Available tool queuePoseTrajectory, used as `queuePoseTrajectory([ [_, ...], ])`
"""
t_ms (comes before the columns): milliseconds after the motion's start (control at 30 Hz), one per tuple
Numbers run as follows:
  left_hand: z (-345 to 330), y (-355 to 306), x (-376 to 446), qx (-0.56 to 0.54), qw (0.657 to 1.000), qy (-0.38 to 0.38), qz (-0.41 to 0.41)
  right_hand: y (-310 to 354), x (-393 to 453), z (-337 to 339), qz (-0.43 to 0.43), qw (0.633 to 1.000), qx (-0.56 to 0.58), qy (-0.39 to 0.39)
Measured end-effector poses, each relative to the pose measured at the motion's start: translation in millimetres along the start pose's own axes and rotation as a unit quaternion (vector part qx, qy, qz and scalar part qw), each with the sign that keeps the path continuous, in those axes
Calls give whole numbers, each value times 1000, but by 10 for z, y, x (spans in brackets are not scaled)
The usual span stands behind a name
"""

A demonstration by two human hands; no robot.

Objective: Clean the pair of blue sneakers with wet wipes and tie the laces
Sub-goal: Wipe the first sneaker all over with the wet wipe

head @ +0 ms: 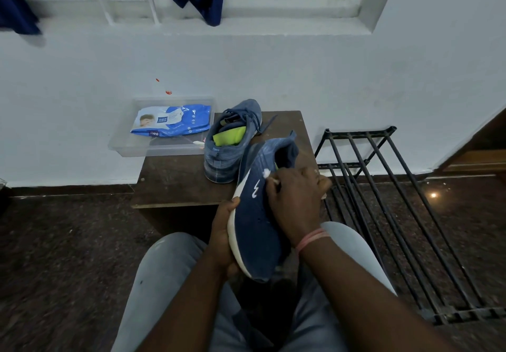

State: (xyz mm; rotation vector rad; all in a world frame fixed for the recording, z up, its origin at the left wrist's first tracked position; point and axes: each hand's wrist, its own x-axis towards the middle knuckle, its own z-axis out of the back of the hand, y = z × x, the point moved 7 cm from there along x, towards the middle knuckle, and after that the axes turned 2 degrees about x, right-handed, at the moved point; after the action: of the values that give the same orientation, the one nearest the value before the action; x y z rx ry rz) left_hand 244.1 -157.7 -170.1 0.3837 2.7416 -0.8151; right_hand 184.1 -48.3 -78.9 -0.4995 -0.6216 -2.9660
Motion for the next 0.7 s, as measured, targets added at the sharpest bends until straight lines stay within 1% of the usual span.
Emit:
queuePoseTrajectory([
  [67, -28, 19, 6, 12, 1000, -4, -8, -34, 11, 24, -46, 999, 20, -12],
  [133, -3, 6, -18, -13, 999, -19, -25, 39, -128, -46, -52, 996, 66, 5],
  [200, 43, -3, -5, -15, 999, 26, -42, 170, -361, -125, -8, 996, 83, 37],
  [267, 106, -48, 35, -18, 998, 37, -49, 218, -436, -112, 35, 998, 47, 31],
  [300, 52, -53, 39, -18, 998, 46, -47, 185, -370, -92, 37, 999, 24, 19],
  [333, 37, -64, 41, 5, 998, 34, -45, 136, -269, -65, 27, 1000, 10, 9],
  [367, 48, -24, 25, 29, 999, 2, -26, 70, -166, -35, 7, 1000, 5, 4],
  [400, 20, 11, 3, 28, 1000, -3, -4, -2, -69, -26, -18, 1000, 10, 0],
  [467, -76, 6, -1, -15, 999, 44, -2, -43, 23, -22, -45, 998, 31, -4],
  [500, -98, -20, -13, -14, 999, 32, -15, -8, 4, -30, -44, 998, 42, 0],
  [533, -75, -33, -22, 1, 1000, 17, -26, 45, -62, -65, -36, 998, 57, 17],
  [600, -46, -51, -23, -6, 997, 71, -32, 175, -297, -164, -7, 993, 92, 75],
  [633, -39, -46, -26, -3, 996, 91, -22, 230, -418, -188, 13, 990, 98, 100],
  [667, 43, 6, 11, 2, 997, 81, -1, 253, -508, -196, 33, 988, 94, 115],
  [700, 59, 27, 18, -5, 997, 77, 17, 254, -525, -179, 55, 989, 77, 113],
])
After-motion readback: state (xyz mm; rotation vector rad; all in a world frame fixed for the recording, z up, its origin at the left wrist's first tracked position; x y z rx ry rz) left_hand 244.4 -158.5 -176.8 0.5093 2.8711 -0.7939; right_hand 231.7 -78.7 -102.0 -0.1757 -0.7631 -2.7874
